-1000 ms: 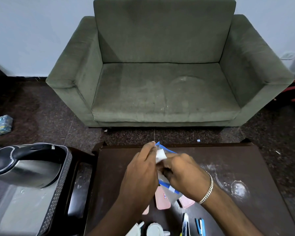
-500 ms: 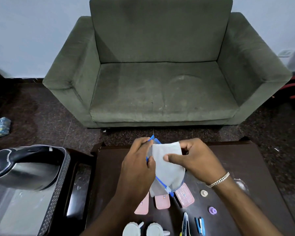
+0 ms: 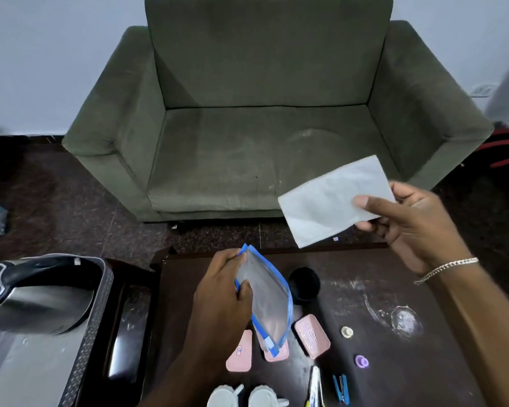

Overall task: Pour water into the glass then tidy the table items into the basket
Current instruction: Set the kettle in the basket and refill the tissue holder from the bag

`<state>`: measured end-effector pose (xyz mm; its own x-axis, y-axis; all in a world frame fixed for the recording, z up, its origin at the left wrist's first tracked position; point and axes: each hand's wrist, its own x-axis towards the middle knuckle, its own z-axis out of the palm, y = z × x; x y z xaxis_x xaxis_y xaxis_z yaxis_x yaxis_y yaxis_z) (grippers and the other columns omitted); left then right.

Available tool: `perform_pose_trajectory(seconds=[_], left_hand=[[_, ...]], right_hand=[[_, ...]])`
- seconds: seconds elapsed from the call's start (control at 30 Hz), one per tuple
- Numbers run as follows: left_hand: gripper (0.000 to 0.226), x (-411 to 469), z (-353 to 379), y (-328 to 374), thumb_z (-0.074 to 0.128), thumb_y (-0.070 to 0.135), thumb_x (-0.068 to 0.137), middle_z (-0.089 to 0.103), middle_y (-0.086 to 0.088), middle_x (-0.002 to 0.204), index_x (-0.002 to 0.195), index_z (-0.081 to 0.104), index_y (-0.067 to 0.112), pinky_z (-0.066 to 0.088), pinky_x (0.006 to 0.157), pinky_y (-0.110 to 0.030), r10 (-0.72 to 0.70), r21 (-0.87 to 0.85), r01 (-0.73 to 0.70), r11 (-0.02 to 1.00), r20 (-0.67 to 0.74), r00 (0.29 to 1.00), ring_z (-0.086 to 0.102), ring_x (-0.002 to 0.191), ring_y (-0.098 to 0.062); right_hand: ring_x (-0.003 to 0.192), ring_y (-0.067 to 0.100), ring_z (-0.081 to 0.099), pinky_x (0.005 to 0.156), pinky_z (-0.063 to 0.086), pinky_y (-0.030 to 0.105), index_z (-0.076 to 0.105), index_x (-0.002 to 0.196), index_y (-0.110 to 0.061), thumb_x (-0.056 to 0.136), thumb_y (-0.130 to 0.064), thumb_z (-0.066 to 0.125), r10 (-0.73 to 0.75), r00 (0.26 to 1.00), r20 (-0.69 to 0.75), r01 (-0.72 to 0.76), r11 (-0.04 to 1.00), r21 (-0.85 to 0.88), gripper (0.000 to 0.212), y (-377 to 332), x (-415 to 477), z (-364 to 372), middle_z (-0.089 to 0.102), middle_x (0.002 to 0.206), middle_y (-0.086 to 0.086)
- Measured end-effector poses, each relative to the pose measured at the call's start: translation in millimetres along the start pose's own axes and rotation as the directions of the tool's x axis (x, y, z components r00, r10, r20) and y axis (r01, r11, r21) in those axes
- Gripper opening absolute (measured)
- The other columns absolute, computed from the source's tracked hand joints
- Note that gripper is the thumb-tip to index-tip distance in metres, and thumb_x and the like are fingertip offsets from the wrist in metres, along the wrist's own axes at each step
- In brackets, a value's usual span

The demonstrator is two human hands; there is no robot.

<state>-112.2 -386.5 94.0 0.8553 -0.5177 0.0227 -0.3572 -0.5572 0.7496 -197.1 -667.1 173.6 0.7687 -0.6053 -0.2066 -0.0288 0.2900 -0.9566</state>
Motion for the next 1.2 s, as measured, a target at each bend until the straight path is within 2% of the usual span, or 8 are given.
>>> perform_pose_trajectory(seconds=[0.27, 0.4, 0.5, 0.7, 0.8, 0.9, 1.0, 1.2], left_hand=[[0.049, -9.0, 6.2, -14.7, 0.061, -0.003, 0.086, 0.053, 0.020, 0.132, 0.132, 0.066, 0.014, 0.045, 0.092, -0.017, -0.037, 0.001, 0.037, 0.999, 0.014, 0.999, 0.052, 0.100, 0.020], [0.048, -11.0, 5.1, -19.9, 0.064, -0.005, 0.085, 0.056, 0.017, 0.131, 0.129, 0.068, 0.013, 0.048, 0.093, -0.023, -0.043, 0.011, 0.042, 0.999, 0.024, 0.999, 0.056, 0.101, 0.008], [0.049, -12.1, 3.5, -22.9, 0.065, -0.006, 0.084, 0.057, 0.014, 0.132, 0.129, 0.068, 0.012, 0.044, 0.093, -0.017, -0.045, 0.016, 0.045, 0.999, 0.024, 0.999, 0.054, 0.099, 0.016], [0.046, -11.7, 3.8, -22.2, 0.065, -0.004, 0.085, 0.057, 0.014, 0.132, 0.129, 0.068, 0.012, 0.048, 0.095, -0.022, -0.038, 0.025, 0.037, 0.999, 0.038, 0.999, 0.056, 0.101, 0.005], [0.045, -13.0, 4.6, -21.9, 0.064, -0.003, 0.087, 0.056, 0.015, 0.134, 0.129, 0.068, 0.012, 0.053, 0.096, -0.031, -0.043, 0.027, 0.042, 0.999, 0.049, 0.998, 0.059, 0.108, -0.001], [0.045, -13.7, 4.7, -22.8, 0.064, -0.003, 0.087, 0.056, 0.017, 0.133, 0.129, 0.068, 0.013, 0.054, 0.095, -0.032, -0.041, 0.023, 0.040, 0.999, 0.049, 0.998, 0.059, 0.108, 0.000], [0.045, -13.7, 3.9, -24.6, 0.064, -0.004, 0.086, 0.056, 0.016, 0.133, 0.128, 0.068, 0.012, 0.053, 0.096, -0.032, -0.035, 0.031, 0.033, 0.999, 0.051, 0.998, 0.060, 0.109, -0.003], [0.044, -16.7, 3.3, -27.6, 0.065, -0.003, 0.087, 0.056, 0.017, 0.131, 0.129, 0.068, 0.012, 0.053, 0.096, -0.033, -0.022, 0.028, 0.021, 0.999, 0.057, 0.998, 0.060, 0.108, -0.003]], right_hand=[[0.063, 0.020, 0.072, 0.049, 0.056, 0.023, 0.065, 0.103, 0.007, 0.081, 0.008, 0.072, 0.427, 0.873, -0.237, -0.405, 0.904, 0.138, 0.023, 156.2, 16.2, -57.4, 0.073, 0.096, 0.023], [0.065, 0.021, 0.075, 0.055, 0.061, 0.027, 0.067, 0.088, 0.000, 0.078, 0.010, 0.074, 0.505, 0.794, -0.338, -0.471, 0.863, 0.183, 0.016, 203.1, 13.5, -67.1, 0.078, 0.081, 0.014], [0.062, 0.022, 0.074, 0.052, 0.061, 0.028, 0.060, 0.077, -0.005, 0.077, 0.013, 0.074, 0.509, 0.760, -0.405, -0.469, 0.860, 0.202, 0.023, 218.7, 14.9, -69.7, 0.076, 0.072, 0.012], [0.066, 0.029, 0.065, 0.046, 0.059, 0.026, 0.050, 0.068, -0.006, 0.082, 0.017, 0.067, 0.385, 0.754, -0.532, -0.365, 0.919, 0.148, 0.031, 234.3, 17.1, -56.1, 0.065, 0.083, 0.022], [0.065, 0.033, 0.066, 0.054, 0.062, 0.034, 0.053, 0.072, -0.002, 0.085, 0.011, 0.067, 0.232, 0.787, -0.571, -0.342, 0.935, -0.091, 0.023, 245.7, 9.8, -43.3, 0.064, 0.083, 0.027], [0.070, 0.039, 0.070, 0.067, 0.057, 0.051, 0.053, 0.074, -0.004, 0.085, -0.003, 0.070, 0.050, 0.839, -0.542, -0.338, 0.828, -0.447, 0.021, 251.6, -2.6, -30.4, 0.069, 0.077, 0.024], [0.065, 0.035, 0.054, 0.059, 0.028, 0.034, 0.049, 0.069, -0.006, 0.078, -0.002, 0.072, -0.166, 0.879, -0.446, -0.238, 0.659, -0.713, 0.024, 254.7, -7.3, -18.7, 0.060, 0.069, 0.014], [0.068, 0.024, 0.044, 0.061, 0.025, 0.030, 0.049, 0.075, -0.013, 0.072, 0.010, 0.066, -0.214, 0.946, -0.245, -0.096, 0.537, -0.838, 0.028, 264.0, -7.8, -1.1, 0.050, 0.081, 0.007]])
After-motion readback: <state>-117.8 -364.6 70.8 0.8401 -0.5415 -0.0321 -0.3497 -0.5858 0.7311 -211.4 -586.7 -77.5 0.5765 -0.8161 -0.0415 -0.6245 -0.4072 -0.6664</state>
